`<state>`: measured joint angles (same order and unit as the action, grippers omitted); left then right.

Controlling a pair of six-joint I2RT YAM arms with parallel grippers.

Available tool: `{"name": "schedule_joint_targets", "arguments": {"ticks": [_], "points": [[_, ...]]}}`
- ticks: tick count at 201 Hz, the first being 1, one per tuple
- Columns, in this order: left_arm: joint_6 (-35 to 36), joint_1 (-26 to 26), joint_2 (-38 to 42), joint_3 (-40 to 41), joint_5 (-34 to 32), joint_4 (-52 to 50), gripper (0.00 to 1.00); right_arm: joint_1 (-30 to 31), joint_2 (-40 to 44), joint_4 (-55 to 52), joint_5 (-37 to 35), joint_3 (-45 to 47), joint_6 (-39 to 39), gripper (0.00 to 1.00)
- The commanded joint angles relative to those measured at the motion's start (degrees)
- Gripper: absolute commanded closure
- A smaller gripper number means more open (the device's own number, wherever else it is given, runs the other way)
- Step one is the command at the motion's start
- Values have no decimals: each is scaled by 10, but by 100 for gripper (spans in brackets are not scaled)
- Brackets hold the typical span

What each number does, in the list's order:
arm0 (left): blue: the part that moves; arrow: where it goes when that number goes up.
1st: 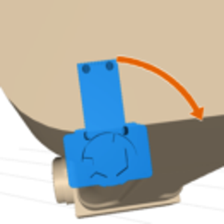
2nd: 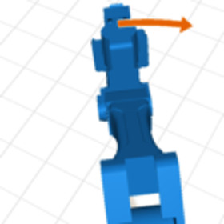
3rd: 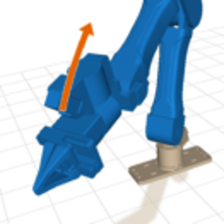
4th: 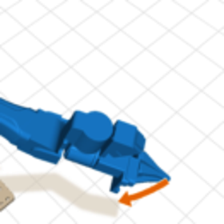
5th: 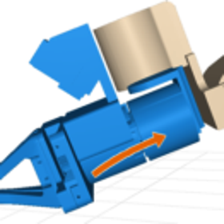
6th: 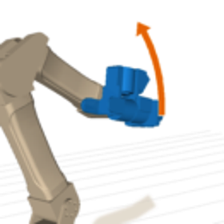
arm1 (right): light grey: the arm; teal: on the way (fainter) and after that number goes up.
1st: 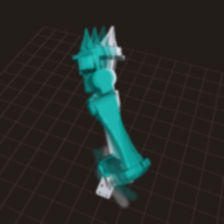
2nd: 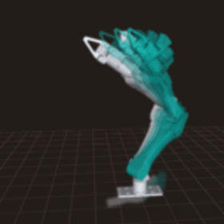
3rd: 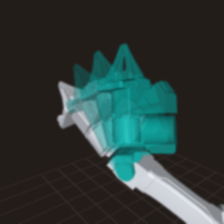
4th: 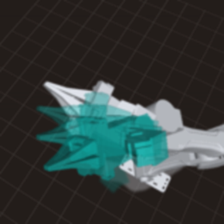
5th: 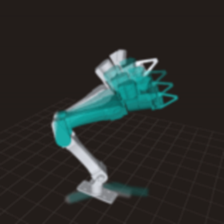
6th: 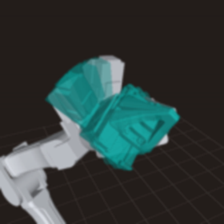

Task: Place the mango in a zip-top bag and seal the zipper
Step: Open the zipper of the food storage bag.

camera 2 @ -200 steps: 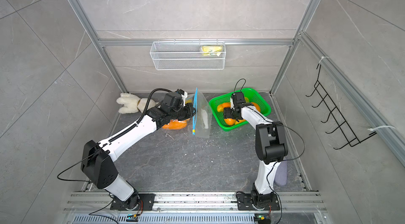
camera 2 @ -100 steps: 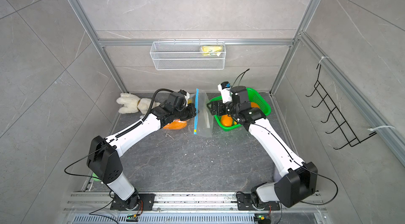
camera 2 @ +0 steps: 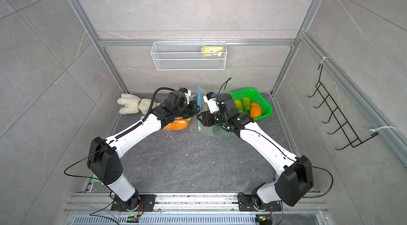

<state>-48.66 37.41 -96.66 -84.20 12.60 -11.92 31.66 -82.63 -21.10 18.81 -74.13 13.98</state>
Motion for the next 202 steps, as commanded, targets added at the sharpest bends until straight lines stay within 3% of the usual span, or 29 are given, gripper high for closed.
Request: {"name": "schedule_joint_targets", "arguments": {"ticks": [1,38,75,90,126,164,202], "points": [[-10,1,32,1,19,35,100,4,-10,-6,-20,-2,0,46],[-2,1,37,1,23,23,100,6,-28,-52,-107,-32,-13,54],[18,1,44,0,5,-5,100,6,-33,-65,-165,-39,-18,77],[30,0,48,-2,-5,-20,100,6,-33,-64,-186,-38,-15,82],[71,5,55,-19,-90,-107,100,6,-16,-49,-275,-16,21,100],[97,22,48,-45,-174,-178,100,6,7,-15,-341,14,60,100],[103,35,22,-83,-200,-216,100,6,36,19,-374,52,86,100]]}}
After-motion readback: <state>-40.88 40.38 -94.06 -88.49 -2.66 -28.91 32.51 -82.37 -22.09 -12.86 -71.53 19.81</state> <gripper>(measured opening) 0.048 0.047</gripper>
